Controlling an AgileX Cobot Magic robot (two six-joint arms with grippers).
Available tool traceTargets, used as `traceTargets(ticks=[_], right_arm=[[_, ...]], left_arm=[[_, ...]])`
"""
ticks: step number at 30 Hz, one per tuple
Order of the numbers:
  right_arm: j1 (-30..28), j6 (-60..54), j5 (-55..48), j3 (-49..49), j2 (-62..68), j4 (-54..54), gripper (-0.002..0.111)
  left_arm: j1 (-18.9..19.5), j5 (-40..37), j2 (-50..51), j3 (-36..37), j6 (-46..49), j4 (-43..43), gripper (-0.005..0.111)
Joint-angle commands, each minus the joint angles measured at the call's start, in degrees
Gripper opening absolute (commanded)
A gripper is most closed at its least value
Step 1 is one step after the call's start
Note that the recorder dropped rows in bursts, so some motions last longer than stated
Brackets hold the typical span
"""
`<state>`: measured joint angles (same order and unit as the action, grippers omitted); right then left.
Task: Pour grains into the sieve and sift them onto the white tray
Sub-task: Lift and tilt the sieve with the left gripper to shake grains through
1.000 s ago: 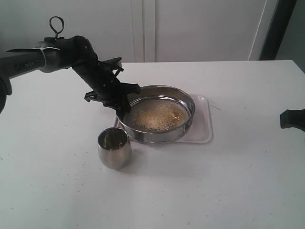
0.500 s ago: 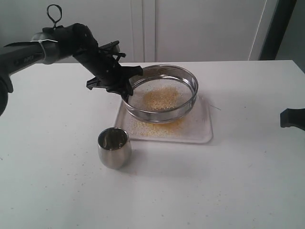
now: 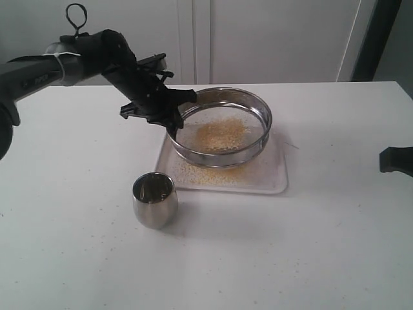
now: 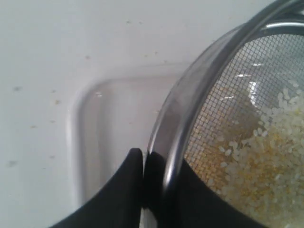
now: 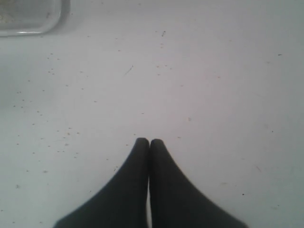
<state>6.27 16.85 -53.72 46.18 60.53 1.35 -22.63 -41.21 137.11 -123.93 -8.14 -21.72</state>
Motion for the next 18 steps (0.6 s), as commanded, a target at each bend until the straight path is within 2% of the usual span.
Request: traceTargets(ticks=[1,4,7,9,12,16,18], right_arm=[[-0.66,0.15,0.22,-0.20,-0.42,0.15,0.000],[-0.66,0.15,0.22,-0.20,-0.42,0.15,0.000],[-0.66,0.15,0.22,-0.20,-0.42,0.15,0.000],[-0.66,0.15,0.22,-0.20,-0.42,0.15,0.000],[-0.66,0.15,0.22,-0.20,-0.42,0.15,0.000],[-0.66,0.15,0.22,-0.20,-0.42,0.15,0.000],[-0.66,0.15,0.22,-0.20,-0.42,0.15,0.000]], left_arm=[[-0.09,-0.97,-1.45,-0.60,0.92,-9.15,0.000],[1.40,-3.02,-1.56,-0.60,5.86,-11.78,0.000],[3.41,-5.79,-1.45,-0.60,6.08,-11.55,0.000],[4.22,-5.82,-1.45,-0.60,6.08,-15.03,0.000],[3.44,-3.91,-1.45,-0.60,10.86,-20.98,0.000],[2.57,-5.02,-0.75,-0.60,11.65,-18.99,0.000],[3.71,-6.72,0.16,-0.60,11.39,-19.11,0.000]])
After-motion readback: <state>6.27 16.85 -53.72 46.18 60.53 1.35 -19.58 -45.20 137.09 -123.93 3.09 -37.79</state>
